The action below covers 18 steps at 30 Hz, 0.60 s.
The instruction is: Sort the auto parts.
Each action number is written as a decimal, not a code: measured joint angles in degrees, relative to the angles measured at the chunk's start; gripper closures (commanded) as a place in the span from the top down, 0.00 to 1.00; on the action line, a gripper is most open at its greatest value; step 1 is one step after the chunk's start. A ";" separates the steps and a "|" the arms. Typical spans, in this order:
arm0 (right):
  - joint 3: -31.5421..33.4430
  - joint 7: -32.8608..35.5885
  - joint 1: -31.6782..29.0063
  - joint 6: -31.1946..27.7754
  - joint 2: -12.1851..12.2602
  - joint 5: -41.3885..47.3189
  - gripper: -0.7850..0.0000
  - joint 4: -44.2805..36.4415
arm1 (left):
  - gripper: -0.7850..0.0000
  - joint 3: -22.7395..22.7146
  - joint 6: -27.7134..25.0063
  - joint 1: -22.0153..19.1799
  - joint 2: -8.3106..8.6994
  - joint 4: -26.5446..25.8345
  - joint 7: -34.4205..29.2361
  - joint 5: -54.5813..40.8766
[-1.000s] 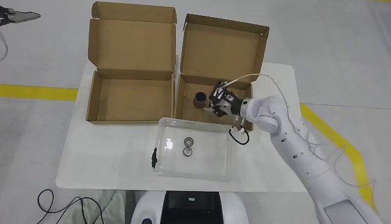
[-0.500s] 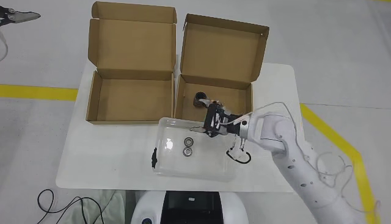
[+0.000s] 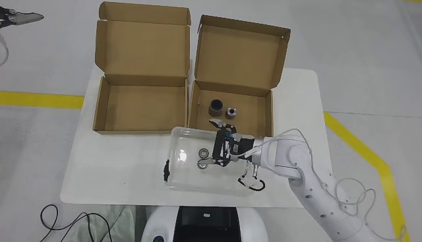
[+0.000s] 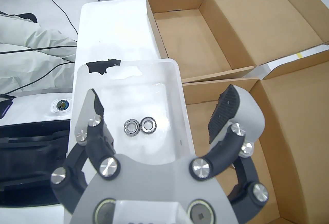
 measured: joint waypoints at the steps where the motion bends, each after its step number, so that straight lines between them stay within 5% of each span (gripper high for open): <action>1: 0.00 0.00 0.00 0.00 0.00 0.00 1.00 0.00 | 1.00 0.00 0.00 0.00 0.00 0.00 0.00 0.00; 16: -1.07 -0.62 -0.52 0.52 -0.02 -1.69 1.00 0.15 | 1.00 0.00 0.00 0.00 0.00 0.00 0.00 0.00; 18: -1.94 -1.06 -0.40 0.27 -0.10 -2.65 0.90 0.65 | 1.00 0.00 0.00 0.00 0.00 0.00 0.00 0.00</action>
